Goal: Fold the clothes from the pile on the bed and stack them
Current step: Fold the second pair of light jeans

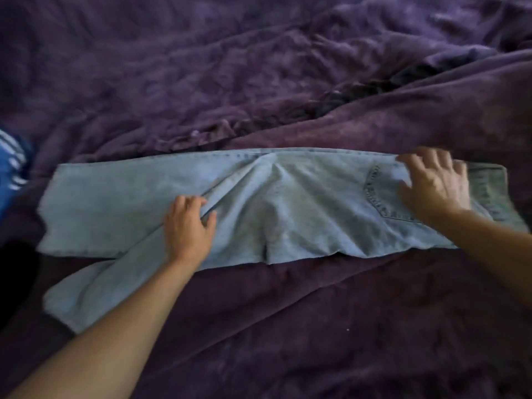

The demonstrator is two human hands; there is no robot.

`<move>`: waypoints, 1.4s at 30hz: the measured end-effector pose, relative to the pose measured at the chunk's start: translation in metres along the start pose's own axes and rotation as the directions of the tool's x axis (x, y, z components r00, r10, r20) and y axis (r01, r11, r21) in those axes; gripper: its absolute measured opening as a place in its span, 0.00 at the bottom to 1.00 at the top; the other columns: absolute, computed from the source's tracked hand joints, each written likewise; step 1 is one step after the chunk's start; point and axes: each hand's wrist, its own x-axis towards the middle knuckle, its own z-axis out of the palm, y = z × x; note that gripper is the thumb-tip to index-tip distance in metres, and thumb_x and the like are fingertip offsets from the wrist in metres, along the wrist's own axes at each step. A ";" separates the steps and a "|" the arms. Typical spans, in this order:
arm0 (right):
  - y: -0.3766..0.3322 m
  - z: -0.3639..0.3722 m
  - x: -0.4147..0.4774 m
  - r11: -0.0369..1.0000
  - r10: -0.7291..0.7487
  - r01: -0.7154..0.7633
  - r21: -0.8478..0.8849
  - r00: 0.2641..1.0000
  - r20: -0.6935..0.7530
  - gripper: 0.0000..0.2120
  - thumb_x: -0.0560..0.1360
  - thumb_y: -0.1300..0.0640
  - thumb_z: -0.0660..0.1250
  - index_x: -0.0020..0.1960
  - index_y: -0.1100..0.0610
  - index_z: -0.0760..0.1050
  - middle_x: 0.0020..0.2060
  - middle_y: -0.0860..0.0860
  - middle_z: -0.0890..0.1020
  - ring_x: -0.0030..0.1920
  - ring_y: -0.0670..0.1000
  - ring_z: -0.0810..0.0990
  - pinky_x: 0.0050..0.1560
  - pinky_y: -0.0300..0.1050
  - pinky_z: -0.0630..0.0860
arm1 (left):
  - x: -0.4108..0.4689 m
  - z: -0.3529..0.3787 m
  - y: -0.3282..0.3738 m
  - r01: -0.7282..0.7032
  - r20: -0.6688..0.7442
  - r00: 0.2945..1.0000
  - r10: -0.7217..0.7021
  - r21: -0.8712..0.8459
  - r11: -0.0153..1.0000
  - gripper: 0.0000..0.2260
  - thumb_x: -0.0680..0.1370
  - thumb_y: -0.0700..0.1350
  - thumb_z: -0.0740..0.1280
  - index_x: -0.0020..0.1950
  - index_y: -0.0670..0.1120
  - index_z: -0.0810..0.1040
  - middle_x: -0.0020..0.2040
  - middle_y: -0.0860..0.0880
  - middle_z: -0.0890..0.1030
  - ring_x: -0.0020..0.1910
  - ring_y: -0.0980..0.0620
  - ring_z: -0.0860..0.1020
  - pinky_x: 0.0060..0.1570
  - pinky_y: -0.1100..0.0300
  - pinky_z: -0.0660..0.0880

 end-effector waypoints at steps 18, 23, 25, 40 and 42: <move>-0.273 0.040 0.029 0.992 -0.049 0.026 0.121 0.979 0.199 0.21 0.76 0.61 0.61 0.69 0.49 0.70 0.65 0.56 0.71 0.54 0.65 0.77 0.50 0.56 0.72 | -0.133 -0.061 -0.232 -0.128 0.434 0.899 -0.054 0.379 0.916 0.29 0.57 0.50 0.79 0.55 0.46 0.79 0.49 0.42 0.78 0.47 0.40 0.78 0.43 0.46 0.75; -0.286 0.051 0.072 0.997 0.071 -0.079 0.025 0.967 0.246 0.16 0.74 0.57 0.64 0.61 0.49 0.78 0.62 0.59 0.75 0.55 0.66 0.78 0.54 0.57 0.74 | -0.061 -0.110 -0.266 -0.019 0.132 0.991 0.025 -0.045 0.999 0.05 0.69 0.41 0.69 0.42 0.42 0.82 0.39 0.44 0.79 0.37 0.42 0.78 0.37 0.50 0.75; -0.293 0.051 0.082 0.990 0.139 -0.138 -0.020 0.966 0.218 0.12 0.74 0.54 0.64 0.55 0.50 0.80 0.55 0.62 0.80 0.52 0.66 0.79 0.51 0.56 0.75 | -0.011 -0.139 -0.281 0.102 0.019 0.995 -0.100 -0.266 0.959 0.09 0.69 0.42 0.65 0.45 0.40 0.81 0.39 0.43 0.80 0.36 0.44 0.77 0.39 0.52 0.74; -0.328 0.083 0.085 0.958 0.282 -0.284 0.026 0.957 0.070 0.17 0.77 0.52 0.61 0.64 0.55 0.70 0.63 0.62 0.69 0.61 0.66 0.71 0.55 0.62 0.70 | 0.169 -0.065 -0.349 0.523 0.168 0.852 -0.496 -0.212 0.826 0.26 0.71 0.66 0.65 0.50 0.43 0.76 0.52 0.41 0.80 0.52 0.38 0.78 0.53 0.49 0.75; -0.350 0.081 0.059 0.998 0.018 -0.015 0.060 0.999 -0.043 0.20 0.76 0.53 0.65 0.67 0.55 0.70 0.67 0.62 0.69 0.62 0.65 0.70 0.56 0.61 0.69 | 0.139 -0.067 -0.347 0.549 0.186 0.835 -0.517 -0.240 0.800 0.28 0.69 0.69 0.65 0.52 0.46 0.74 0.53 0.43 0.80 0.52 0.39 0.78 0.53 0.47 0.75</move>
